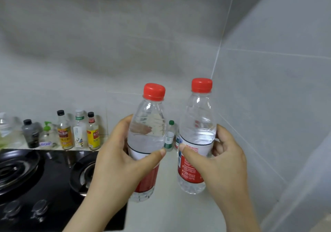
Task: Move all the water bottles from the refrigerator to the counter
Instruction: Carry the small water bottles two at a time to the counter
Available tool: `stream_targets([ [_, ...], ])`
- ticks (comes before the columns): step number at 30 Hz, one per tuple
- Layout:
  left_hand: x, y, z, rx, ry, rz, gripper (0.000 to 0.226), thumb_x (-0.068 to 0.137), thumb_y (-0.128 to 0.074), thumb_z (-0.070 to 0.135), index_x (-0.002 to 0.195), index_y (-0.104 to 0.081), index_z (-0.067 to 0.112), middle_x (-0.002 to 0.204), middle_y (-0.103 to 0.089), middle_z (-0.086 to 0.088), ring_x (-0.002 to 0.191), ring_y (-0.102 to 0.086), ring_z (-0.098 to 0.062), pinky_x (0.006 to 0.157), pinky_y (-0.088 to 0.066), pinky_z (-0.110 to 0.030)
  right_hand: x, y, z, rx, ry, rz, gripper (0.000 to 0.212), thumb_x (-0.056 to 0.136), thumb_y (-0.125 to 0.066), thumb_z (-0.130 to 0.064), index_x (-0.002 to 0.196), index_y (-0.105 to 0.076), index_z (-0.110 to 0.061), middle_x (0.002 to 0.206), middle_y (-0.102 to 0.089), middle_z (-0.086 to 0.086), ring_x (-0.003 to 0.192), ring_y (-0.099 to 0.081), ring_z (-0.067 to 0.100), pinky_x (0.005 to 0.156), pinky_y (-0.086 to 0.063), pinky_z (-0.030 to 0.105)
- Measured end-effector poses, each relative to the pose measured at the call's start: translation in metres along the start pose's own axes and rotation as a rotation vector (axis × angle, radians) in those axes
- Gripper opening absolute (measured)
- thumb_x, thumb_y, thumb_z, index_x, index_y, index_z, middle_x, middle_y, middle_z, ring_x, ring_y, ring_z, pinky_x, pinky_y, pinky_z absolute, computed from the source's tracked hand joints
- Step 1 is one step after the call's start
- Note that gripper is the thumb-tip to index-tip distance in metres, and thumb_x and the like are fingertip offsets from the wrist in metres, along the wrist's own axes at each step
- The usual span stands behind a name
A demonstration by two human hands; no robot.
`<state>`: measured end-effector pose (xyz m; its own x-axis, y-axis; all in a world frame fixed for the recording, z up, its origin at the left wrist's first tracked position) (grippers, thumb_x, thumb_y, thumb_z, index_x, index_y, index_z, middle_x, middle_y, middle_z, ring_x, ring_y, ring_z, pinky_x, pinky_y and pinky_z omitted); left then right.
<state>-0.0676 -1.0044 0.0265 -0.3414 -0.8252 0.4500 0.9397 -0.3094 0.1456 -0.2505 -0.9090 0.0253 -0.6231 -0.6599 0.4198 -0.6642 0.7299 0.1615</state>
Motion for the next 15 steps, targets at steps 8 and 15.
stream_targets([
  [8,0.044,-0.037,-0.02,0.016,0.01,0.057,0.069,0.051,-0.092,0.04,0.112,-0.06,0.036,0.099,-0.073,0.016,0.092,-0.07,-0.001,0.079,-0.053,-0.024,0.066,0.001,0.036,0.011,0.014,-0.047,0.048,0.061,-0.086,-0.013,0.098,-0.066,-0.036,0.091,-0.074,-0.012,0.082,-0.071,0.006,0.074,-0.058,0.031],
  [15,0.069,-0.042,-0.057,0.093,0.058,0.08,0.063,0.059,-0.091,0.02,0.111,-0.06,0.037,0.097,-0.072,0.019,0.091,-0.069,0.001,0.078,-0.053,-0.021,0.096,-0.014,0.07,-0.004,-0.026,-0.062,0.046,0.061,-0.088,-0.016,0.097,-0.066,-0.037,0.091,-0.074,-0.011,0.082,-0.071,0.005,0.077,-0.059,0.036],
])
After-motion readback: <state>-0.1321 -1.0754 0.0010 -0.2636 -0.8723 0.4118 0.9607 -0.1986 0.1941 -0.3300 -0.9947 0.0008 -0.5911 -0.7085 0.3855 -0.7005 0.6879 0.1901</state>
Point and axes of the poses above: each hand's wrist, its own x-axis towards the middle knuckle, its own y-axis out of the back of the hand, z = x × y, the point moved 8 cm from there along x, towards the middle knuckle
